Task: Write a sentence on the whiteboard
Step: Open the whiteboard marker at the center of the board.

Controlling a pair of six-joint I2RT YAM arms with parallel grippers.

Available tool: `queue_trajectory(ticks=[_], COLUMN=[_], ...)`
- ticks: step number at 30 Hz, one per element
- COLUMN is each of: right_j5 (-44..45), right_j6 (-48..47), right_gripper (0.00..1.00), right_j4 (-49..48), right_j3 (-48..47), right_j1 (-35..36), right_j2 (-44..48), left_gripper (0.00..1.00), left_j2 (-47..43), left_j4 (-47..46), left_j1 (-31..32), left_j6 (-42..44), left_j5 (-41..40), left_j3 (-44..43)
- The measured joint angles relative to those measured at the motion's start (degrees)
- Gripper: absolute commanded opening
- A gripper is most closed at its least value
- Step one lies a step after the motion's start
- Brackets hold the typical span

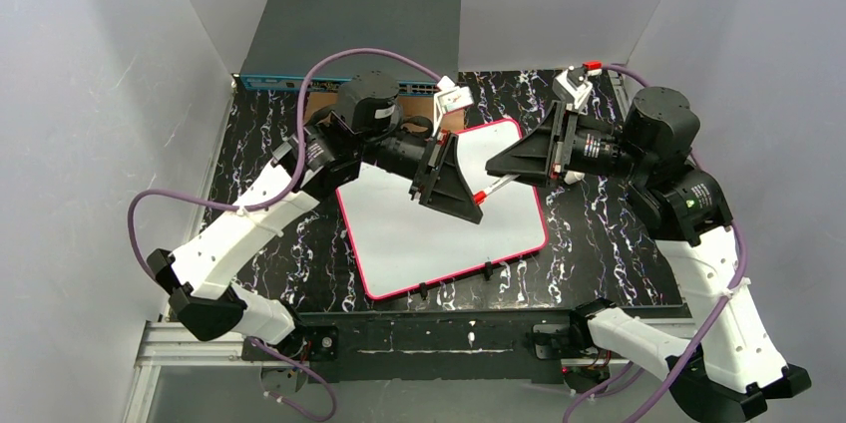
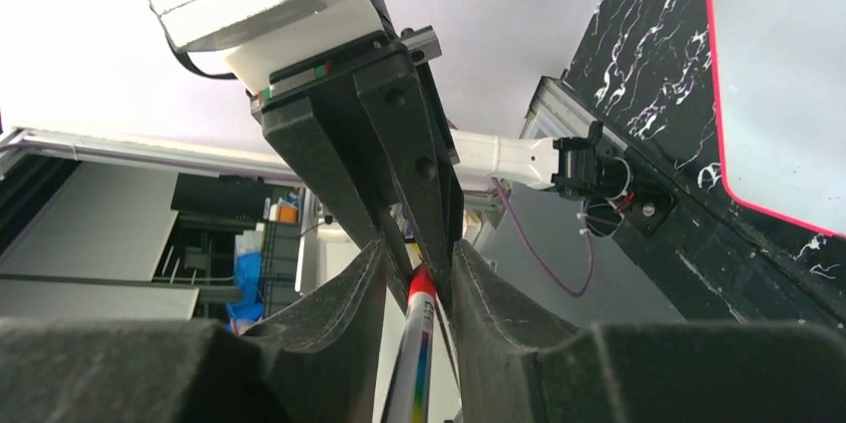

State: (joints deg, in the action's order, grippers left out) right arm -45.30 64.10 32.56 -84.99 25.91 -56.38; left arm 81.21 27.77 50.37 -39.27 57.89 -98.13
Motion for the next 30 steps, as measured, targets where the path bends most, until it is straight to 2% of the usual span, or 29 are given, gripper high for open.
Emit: queue_trajectory(ticks=[4, 8, 12, 17, 22, 26, 30], right_j5=[-1.95, -2.69, -2.69, -2.86, -3.45, -4.02, -4.31], right_j6=[-0.28, -0.39, -0.76, -1.11, -1.14, -1.22, -1.11], right_gripper=[0.36, 0.23, 0.15, 0.22, 0.25, 0.24, 0.18], right_j4=[0.28, 0.15, 0.0, -0.07, -0.07, -0.11, -1.16], right_j3=[0.0, 0.04, 0.11, 0.13, 0.15, 0.5, 1.2], right_j1=[0.0, 0.0, 0.0, -0.02, 0.0, -0.02, -0.04], right_j2=[0.04, 0.31, 0.66, 0.61, 0.68, 0.98, 1.33], left_gripper=[0.0, 0.0, 0.0, 0.0, 0.0, 0.0, 0.0], left_j2=[0.02, 0.13, 0.57, 1.03, 2.01, 2.49, 2.64], left_j4=[1.2, 2.25, 2.51, 3.52, 4.61, 5.53, 6.25], left_j1=[0.0, 0.0, 0.0, 0.0, 0.0, 0.0, -0.04], left_j6=[0.96, 1.2, 1.27, 1.38, 2.34, 3.32, 3.8], left_j5=[-0.02, 0.0, 0.31, 0.59, 0.63, 0.68, 0.81], left_j3=[-1.46, -2.12, -2.25, -3.17, -4.63, -5.22, -5.84])
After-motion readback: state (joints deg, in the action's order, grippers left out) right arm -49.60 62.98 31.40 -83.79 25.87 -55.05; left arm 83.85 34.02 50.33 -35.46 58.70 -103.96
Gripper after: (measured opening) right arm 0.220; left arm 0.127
